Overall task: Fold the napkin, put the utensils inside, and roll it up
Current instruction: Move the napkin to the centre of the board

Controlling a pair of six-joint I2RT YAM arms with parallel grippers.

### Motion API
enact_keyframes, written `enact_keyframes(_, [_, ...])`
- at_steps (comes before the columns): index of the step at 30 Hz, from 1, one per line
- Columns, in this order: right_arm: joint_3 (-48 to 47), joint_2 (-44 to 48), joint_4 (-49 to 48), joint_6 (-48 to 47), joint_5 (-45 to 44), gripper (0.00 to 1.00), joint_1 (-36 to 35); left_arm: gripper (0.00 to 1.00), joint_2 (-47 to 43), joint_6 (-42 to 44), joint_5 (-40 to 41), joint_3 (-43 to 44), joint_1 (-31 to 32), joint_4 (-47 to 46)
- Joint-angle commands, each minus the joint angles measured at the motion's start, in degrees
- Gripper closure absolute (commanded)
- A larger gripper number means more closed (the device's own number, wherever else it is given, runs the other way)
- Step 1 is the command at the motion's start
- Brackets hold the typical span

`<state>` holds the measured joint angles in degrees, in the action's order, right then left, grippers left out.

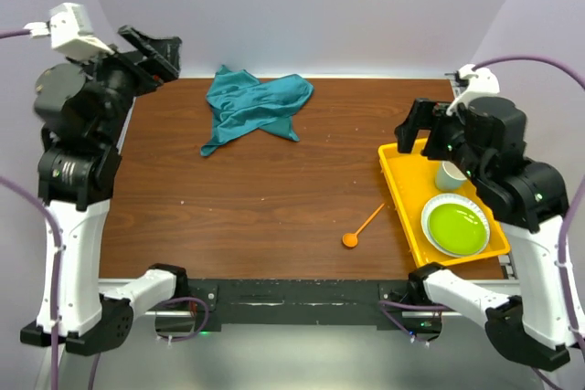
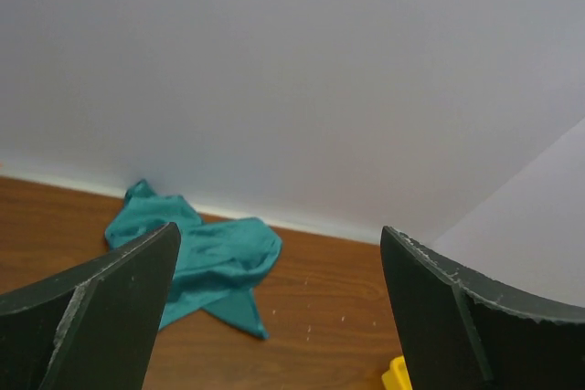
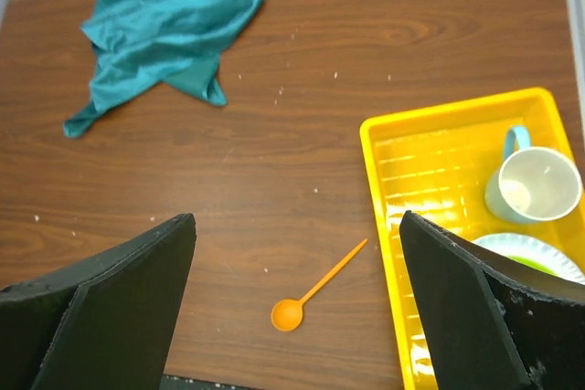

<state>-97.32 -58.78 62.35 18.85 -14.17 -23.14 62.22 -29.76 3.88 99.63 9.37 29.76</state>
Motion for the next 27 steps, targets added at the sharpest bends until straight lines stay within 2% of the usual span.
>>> enact_keyframes(1, [1.43, -4.23, 0.76, 0.23, 4.4, 0.02, -0.16, 0.03, 4.23, -1.71, -0.45, -3.38, -0.49, 9.34])
enact_keyframes(8, [7.75, -8.88, -5.48, -0.84, 13.99, 0.02, -0.16, 0.0, 7.04, -0.3, -3.26, -19.55, -0.49, 4.17])
enact_keyframes(13, [9.95, -13.63, -8.28, -1.79, 18.3, 0.02, -0.16, 0.0, 15.2, -2.84, -0.81, -26.68, -0.66, 1.18])
enact_keyframes(15, [11.09, -14.51, -9.78, -2.41, 18.48, 0.02, -0.24, 0.0, 18.71, -3.99, -0.01, -29.66, -1.02, -3.7])
enact_keyframes(20, [12.24, -18.81, -13.21, -2.15, 19.27, 0.02, -0.16, 0.0, 29.95, -10.91, -2.91, -31.79, -3.91, -10.59])
enact_keyframes(23, [11.45, -21.8, -14.18, -1.36, 21.38, 0.02, -0.24, 0.0, 34.45, -12.16, -5.11, -30.73, -5.23, -13.58])
enact_keyframes(26, [9.7, -23.91, -14.62, -0.57, 22.34, 0.02, -0.24, 0.0, 39.02, -12.43, -4.06, -28.72, -6.02, -14.55])
enact_keyframes(27, [9.26, -25.14, -14.62, -0.57, 22.44, 0.02, -0.24, 0.0, 41.12, -12.34, -1.45, -28.1, -6.2, -13.51])
